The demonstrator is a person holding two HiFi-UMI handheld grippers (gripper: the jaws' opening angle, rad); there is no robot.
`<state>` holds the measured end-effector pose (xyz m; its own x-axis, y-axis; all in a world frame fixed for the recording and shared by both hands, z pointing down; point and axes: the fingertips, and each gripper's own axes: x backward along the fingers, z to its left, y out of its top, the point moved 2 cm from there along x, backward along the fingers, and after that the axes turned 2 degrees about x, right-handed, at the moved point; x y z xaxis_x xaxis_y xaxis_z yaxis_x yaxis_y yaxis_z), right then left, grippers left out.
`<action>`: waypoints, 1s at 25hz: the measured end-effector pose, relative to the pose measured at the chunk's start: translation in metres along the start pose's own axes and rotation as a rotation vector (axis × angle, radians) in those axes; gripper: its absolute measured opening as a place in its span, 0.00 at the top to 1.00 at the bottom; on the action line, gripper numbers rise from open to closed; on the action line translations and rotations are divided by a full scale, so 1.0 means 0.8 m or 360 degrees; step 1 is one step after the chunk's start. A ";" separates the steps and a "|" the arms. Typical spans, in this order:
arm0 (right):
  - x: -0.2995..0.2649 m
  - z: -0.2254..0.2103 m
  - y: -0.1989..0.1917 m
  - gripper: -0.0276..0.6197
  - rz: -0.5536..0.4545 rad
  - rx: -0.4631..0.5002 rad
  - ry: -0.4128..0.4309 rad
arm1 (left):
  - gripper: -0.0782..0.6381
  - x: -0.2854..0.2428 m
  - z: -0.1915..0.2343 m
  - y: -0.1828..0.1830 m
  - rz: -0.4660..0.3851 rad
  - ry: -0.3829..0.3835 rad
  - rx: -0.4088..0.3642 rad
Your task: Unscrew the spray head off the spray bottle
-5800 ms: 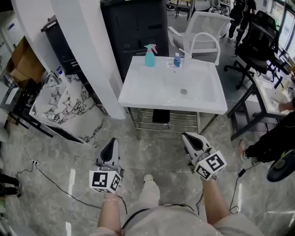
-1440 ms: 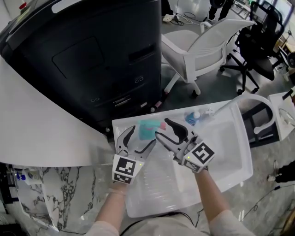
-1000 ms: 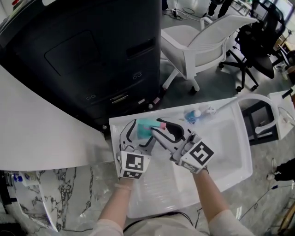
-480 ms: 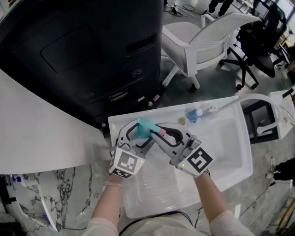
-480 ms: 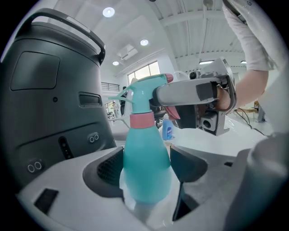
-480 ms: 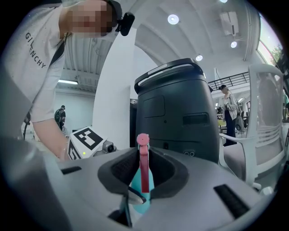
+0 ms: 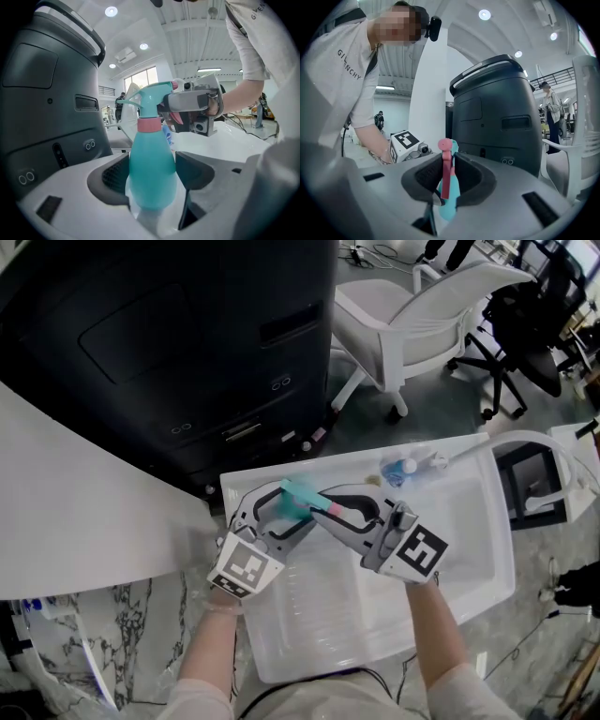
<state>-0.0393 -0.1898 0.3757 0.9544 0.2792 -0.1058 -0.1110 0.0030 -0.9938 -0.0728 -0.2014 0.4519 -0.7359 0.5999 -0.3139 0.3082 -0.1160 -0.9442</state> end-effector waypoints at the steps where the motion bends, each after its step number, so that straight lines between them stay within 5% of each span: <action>1: 0.000 -0.001 0.000 0.85 0.0004 0.0002 0.0025 | 0.46 0.001 0.001 0.000 0.0001 -0.0018 -0.0001; 11: 0.004 -0.005 0.000 0.86 -0.0003 -0.0105 0.0244 | 0.46 0.004 -0.007 -0.005 0.0068 -0.0266 -0.0078; 13: 0.007 -0.010 0.001 0.84 -0.0031 -0.0140 0.0164 | 0.46 0.002 -0.006 -0.001 0.0049 -0.0238 -0.0059; 16: 0.029 -0.022 0.000 0.62 -0.0123 -0.0221 -0.0125 | 0.46 0.002 -0.001 0.001 0.0018 -0.0139 -0.0009; 19: 0.051 -0.018 0.013 0.65 -0.0259 -0.0327 -0.0331 | 0.46 0.002 0.005 0.000 -0.0008 -0.0032 0.0024; 22: 0.048 0.000 0.013 0.68 -0.0310 -0.0383 -0.0315 | 0.46 0.002 0.006 -0.001 -0.0008 0.0013 0.0015; 25: 0.025 0.007 0.010 0.59 -0.0290 -0.0397 -0.0290 | 0.46 0.002 0.005 0.000 -0.0004 0.0022 0.0019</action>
<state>-0.0224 -0.1783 0.3657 0.8848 0.4623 0.0591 0.1488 -0.1600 -0.9758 -0.0769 -0.2036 0.4512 -0.7282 0.6112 -0.3100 0.2989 -0.1238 -0.9462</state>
